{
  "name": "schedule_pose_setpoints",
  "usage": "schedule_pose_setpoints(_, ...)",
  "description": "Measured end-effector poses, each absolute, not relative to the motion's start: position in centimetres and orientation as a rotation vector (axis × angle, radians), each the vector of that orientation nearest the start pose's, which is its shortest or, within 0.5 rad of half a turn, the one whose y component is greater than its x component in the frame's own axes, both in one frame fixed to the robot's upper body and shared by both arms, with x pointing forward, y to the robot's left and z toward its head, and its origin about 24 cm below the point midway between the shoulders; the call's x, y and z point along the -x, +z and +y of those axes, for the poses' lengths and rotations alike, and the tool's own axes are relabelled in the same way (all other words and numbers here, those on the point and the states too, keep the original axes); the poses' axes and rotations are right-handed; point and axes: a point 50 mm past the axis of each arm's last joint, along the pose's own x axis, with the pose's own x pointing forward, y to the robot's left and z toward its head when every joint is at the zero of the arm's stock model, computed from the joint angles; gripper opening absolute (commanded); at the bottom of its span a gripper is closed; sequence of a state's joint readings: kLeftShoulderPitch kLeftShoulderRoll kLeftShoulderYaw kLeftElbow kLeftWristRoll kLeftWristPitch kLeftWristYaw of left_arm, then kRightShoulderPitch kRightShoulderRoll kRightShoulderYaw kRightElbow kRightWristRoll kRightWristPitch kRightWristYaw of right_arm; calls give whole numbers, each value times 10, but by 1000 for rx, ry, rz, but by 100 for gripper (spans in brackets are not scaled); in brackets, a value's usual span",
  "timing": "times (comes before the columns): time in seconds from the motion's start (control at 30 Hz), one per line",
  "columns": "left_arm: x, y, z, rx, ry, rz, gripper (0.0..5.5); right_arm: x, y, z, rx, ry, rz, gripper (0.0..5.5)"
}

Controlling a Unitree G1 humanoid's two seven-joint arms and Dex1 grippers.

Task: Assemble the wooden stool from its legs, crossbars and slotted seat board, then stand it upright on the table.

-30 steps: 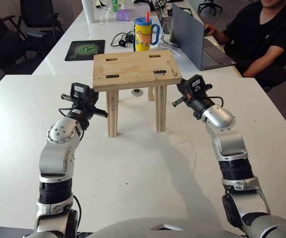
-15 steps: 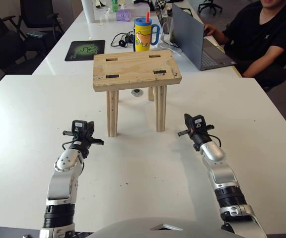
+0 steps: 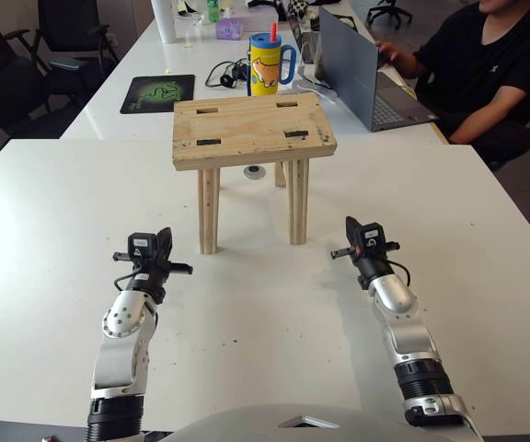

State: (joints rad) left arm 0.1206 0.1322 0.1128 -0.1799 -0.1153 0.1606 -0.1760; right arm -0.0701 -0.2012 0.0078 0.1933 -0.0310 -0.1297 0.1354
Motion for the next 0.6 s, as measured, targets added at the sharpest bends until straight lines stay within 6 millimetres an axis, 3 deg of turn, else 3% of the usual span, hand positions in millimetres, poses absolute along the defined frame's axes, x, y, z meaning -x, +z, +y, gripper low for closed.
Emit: schedule_pose_setpoints(0.6,-225,56,184,3,-63,22,0,-266,33,-179,240,184,-4,3)
